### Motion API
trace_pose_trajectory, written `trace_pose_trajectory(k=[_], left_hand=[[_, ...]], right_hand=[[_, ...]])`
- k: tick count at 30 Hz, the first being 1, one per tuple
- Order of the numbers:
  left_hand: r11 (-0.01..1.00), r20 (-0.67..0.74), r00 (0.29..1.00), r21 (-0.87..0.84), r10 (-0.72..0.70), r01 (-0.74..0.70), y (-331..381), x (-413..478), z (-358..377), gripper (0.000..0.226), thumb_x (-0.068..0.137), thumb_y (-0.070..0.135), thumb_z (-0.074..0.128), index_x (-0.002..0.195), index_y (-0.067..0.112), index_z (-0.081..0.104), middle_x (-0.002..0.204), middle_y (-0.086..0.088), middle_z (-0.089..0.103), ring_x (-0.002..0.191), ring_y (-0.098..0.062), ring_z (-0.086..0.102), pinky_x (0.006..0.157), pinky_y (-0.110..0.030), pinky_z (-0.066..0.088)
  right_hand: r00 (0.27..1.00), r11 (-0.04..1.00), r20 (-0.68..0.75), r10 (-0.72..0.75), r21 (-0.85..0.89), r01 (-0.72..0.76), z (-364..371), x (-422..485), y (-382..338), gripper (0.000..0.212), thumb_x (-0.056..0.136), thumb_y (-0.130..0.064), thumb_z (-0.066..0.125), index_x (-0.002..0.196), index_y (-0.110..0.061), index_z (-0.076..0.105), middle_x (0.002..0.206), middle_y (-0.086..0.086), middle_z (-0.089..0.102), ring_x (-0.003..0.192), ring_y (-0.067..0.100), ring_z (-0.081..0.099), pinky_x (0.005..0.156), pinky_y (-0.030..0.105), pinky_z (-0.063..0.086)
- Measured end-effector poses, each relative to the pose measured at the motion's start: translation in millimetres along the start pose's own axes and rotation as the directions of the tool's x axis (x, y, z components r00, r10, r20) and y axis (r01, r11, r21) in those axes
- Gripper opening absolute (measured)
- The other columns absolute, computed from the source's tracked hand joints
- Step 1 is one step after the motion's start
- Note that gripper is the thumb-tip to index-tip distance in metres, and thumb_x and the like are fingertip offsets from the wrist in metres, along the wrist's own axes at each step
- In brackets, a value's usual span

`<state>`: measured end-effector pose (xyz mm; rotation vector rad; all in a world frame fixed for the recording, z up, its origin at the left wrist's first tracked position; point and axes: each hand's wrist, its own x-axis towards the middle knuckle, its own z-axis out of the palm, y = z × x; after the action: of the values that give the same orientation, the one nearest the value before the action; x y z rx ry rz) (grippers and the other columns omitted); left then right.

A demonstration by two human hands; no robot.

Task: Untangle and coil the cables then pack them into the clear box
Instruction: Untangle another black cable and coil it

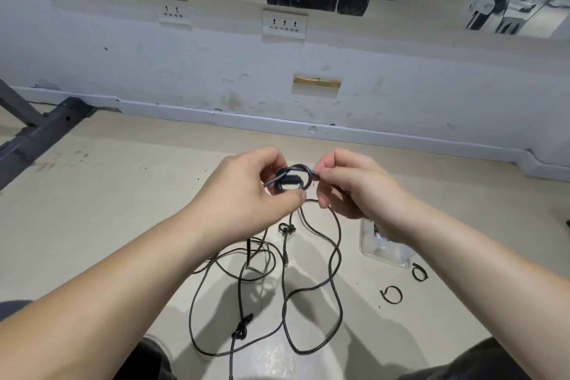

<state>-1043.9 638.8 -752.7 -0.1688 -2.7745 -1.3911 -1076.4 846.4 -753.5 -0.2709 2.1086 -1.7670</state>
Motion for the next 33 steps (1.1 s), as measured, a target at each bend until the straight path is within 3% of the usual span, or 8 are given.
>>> trace_pose_trajectory(k=[6,13,19,22,25,29,31,33], left_hand=[[0.96,-0.032,0.996,-0.273,-0.077,0.066,6,0,-2,0.026,0.072,0.044,0.081,0.096,0.044,0.07,0.081,-0.007,0.066,0.073,-0.033,0.073,0.047,-0.046,0.061],[0.959,-0.049,0.998,-0.283,-0.032,0.017,5,-4,2,0.026,0.077,0.039,0.083,0.1,0.039,0.073,0.084,0.011,0.073,0.068,-0.01,0.067,0.05,-0.04,0.062],[0.975,0.014,0.996,-0.204,0.092,-0.087,0,-13,18,0.03,0.079,0.036,0.083,0.107,0.038,0.072,0.088,0.013,0.072,0.087,-0.009,0.069,0.084,-0.024,0.054],[0.956,0.044,0.988,-0.264,0.146,-0.13,4,-14,22,0.032,0.082,0.019,0.086,0.104,0.041,0.075,0.091,0.018,0.077,0.091,-0.001,0.071,0.083,-0.01,0.05],[0.953,0.063,0.982,-0.26,0.179,-0.157,10,-17,23,0.047,0.089,0.015,0.078,0.104,0.059,0.071,0.096,0.021,0.077,0.092,0.001,0.071,0.081,-0.005,0.047],[0.972,0.068,0.977,-0.13,0.204,-0.194,15,-22,23,0.06,0.099,0.022,0.052,0.129,0.074,0.046,0.114,0.031,0.07,0.08,0.001,0.065,0.077,-0.012,0.051],[0.977,0.015,0.983,-0.121,0.181,-0.177,16,-20,20,0.049,0.097,0.027,0.05,0.122,0.068,0.045,0.111,0.033,0.07,0.088,0.005,0.067,0.081,-0.017,0.054],[0.976,-0.062,0.991,-0.175,0.119,-0.129,11,-13,16,0.028,0.097,0.026,0.058,0.109,0.05,0.049,0.098,0.024,0.076,0.09,-0.003,0.07,0.079,-0.039,0.061]], right_hand=[[0.995,0.997,-0.051,-0.081,0.007,0.082,-9,-7,-6,0.013,0.098,-0.017,0.068,0.106,-0.023,0.077,0.068,0.009,0.062,0.053,0.02,0.048,0.047,0.023,0.036],[0.991,0.995,-0.131,-0.037,0.085,0.048,-6,-4,-7,0.009,0.092,-0.015,0.072,0.092,-0.021,0.078,0.058,0.003,0.049,0.042,0.011,0.029,0.043,0.015,0.02],[0.998,1.0,-0.069,-0.009,-0.008,0.008,3,-2,-3,0.013,0.086,-0.021,0.056,0.078,-0.018,0.065,0.049,0.01,0.05,0.036,0.011,0.028,0.039,0.015,0.019],[0.997,0.996,-0.081,-0.007,-0.087,0.0,13,-2,1,0.019,0.089,-0.012,0.045,0.089,-0.02,0.062,0.06,0.024,0.057,0.039,0.013,0.041,0.037,0.015,0.028],[0.989,0.997,-0.134,0.06,0.047,-0.055,20,-1,4,0.029,0.092,-0.013,0.045,0.106,-0.028,0.066,0.07,0.013,0.053,0.039,0.014,0.037,0.038,0.016,0.026],[0.986,0.996,-0.153,0.061,0.075,-0.05,19,-3,0,0.027,0.085,-0.041,0.046,0.098,-0.029,0.066,0.08,0.003,0.053,0.048,0.02,0.037,0.046,0.022,0.027],[0.994,0.999,-0.102,0.043,0.025,-0.04,20,-5,-1,0.031,0.083,-0.05,0.053,0.1,-0.027,0.065,0.081,-0.001,0.055,0.055,0.019,0.041,0.049,0.027,0.029],[0.997,0.999,-0.07,-0.012,0.031,0.014,22,-6,-2,0.027,0.086,-0.041,0.065,0.107,-0.025,0.066,0.08,-0.006,0.059,0.054,0.016,0.046,0.048,0.025,0.032]])
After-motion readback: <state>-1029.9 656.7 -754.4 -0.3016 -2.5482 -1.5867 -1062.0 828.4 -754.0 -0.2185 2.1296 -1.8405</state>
